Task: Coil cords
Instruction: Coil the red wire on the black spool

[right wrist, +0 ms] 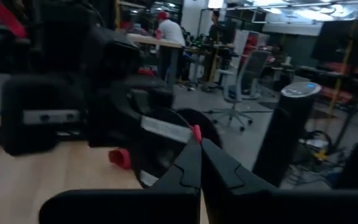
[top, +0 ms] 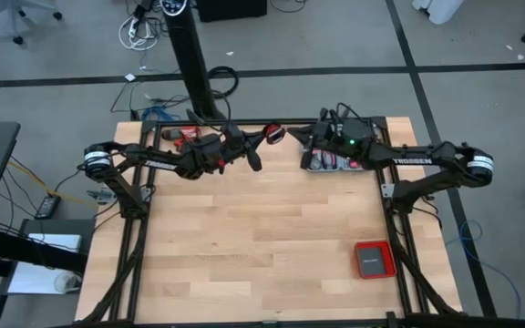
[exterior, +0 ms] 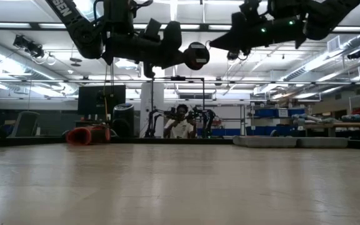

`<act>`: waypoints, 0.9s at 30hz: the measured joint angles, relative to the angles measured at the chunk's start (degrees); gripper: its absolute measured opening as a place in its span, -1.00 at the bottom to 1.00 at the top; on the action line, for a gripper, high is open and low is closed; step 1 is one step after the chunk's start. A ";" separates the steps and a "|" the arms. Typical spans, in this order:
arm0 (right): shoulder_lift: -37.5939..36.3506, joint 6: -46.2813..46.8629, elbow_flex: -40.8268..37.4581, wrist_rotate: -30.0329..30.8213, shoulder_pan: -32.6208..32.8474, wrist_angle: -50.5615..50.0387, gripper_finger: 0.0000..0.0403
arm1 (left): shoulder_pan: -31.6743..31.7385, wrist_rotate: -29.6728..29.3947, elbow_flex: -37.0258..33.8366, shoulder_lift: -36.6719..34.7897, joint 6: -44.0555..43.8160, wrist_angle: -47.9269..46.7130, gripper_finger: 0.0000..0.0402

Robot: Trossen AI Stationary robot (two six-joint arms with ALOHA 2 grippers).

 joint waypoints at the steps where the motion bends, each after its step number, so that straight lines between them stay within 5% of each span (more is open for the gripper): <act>1: 0.90 0.55 0.98 -0.01 0.58 0.04 -1.00 | -0.11 -0.01 0.03 0.00 0.30 0.02 -1.00; 12: 9.98 2.92 10.10 0.49 4.30 -0.66 -1.00 | -0.78 0.07 0.06 0.04 0.11 2.47 -1.00; 27: 10.16 1.51 10.71 -1.30 6.86 -0.21 -0.99 | -2.44 3.26 0.04 0.15 0.31 7.55 -1.00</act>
